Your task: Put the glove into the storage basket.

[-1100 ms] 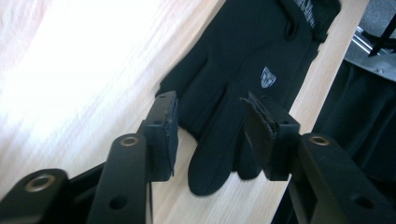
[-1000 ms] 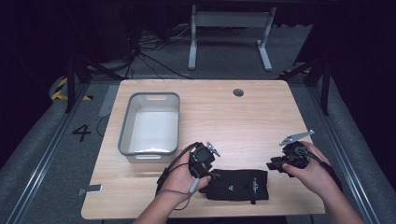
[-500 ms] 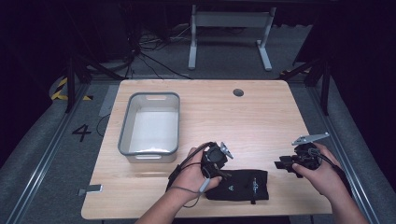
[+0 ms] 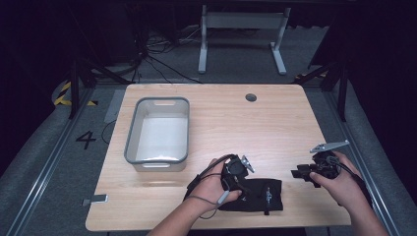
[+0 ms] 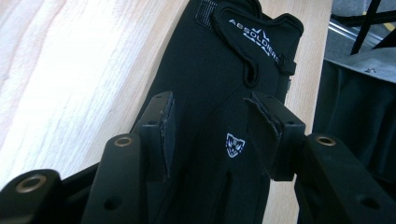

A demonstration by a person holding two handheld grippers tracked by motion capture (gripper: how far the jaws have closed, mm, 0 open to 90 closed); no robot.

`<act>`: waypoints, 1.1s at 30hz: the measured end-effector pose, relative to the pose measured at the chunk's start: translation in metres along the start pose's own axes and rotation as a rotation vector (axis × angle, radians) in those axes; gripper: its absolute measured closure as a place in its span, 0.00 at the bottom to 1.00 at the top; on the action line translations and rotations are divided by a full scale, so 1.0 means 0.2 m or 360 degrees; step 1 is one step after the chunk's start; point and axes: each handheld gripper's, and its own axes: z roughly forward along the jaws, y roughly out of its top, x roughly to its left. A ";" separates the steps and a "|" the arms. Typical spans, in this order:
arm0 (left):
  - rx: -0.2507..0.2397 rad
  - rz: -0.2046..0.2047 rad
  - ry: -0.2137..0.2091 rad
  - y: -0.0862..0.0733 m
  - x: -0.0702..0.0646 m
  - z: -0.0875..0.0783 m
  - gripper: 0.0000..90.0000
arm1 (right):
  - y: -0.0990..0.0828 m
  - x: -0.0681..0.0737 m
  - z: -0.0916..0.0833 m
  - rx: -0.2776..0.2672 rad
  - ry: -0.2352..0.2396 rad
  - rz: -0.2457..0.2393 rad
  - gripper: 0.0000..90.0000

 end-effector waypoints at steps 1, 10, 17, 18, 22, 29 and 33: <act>0.0007 0.0035 -0.0002 0.00 0.00 0.01 0.56 | 0.00 0.00 0.00 -0.0004 0.0005 0.0004 0.68; 0.0050 0.0053 0.0032 0.01 -0.01 0.09 0.42 | 0.00 0.01 0.00 -0.0008 0.0021 0.0005 0.67; 0.0094 0.0127 0.0013 0.00 -0.01 0.15 0.37 | 0.00 0.01 0.00 -0.0008 0.0035 -0.0013 0.67; 0.0099 0.0138 0.0015 -0.01 -0.01 0.16 0.36 | 0.01 0.01 0.00 -0.0004 0.0044 -0.0029 0.67; 0.0118 0.0176 0.0043 -0.01 -0.01 0.18 0.36 | 0.01 0.02 0.01 0.0007 0.0053 -0.0042 0.66; 0.0096 0.0200 0.0106 -0.03 -0.03 0.20 0.36 | 0.01 0.03 0.02 0.0015 0.0064 -0.0063 0.65; 0.0105 0.0253 0.0147 -0.04 -0.04 0.20 0.37 | 0.01 0.04 0.02 0.0019 0.0062 -0.0069 0.65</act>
